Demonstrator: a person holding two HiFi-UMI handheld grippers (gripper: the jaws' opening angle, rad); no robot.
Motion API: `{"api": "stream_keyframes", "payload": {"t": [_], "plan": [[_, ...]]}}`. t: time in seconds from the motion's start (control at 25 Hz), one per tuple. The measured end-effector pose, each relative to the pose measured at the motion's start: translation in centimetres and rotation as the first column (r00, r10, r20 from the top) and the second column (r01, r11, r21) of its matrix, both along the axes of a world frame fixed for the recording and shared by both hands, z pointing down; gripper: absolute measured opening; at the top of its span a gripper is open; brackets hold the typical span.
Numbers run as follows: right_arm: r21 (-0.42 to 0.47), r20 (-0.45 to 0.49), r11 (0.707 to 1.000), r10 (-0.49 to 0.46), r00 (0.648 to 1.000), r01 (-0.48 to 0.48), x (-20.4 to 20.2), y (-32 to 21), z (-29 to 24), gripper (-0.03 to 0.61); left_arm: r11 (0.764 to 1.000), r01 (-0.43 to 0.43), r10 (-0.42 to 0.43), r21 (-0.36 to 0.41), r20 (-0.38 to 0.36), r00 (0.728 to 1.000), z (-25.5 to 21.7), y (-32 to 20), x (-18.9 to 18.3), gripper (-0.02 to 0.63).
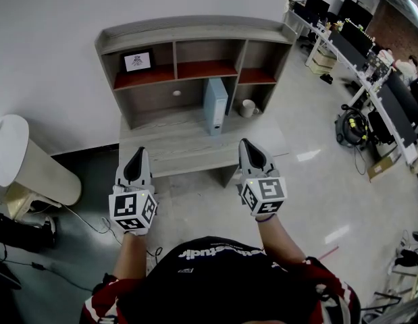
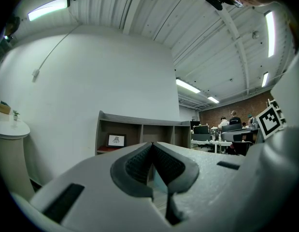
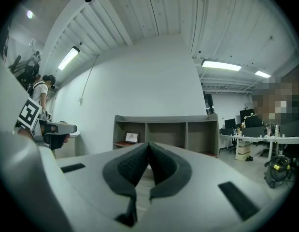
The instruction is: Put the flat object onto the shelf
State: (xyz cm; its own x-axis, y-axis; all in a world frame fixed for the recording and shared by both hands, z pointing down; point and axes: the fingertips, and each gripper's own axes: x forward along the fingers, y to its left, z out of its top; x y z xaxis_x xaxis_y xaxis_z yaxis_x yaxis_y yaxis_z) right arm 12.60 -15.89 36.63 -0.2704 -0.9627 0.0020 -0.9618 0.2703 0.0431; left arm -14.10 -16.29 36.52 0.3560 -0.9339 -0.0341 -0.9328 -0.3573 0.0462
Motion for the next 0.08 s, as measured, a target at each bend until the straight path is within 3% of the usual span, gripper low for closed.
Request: {"api": "stream_keyframes", "payload": {"t": [0.08], "plan": [[0.001, 0.0, 1.0, 0.002, 1.0, -0.002, 0.12, 0.11, -0.01, 0.003, 1.0, -0.001, 0.001, 0.0, 0.0, 1.0, 0.0, 0.1, 0.1, 0.006]]}}
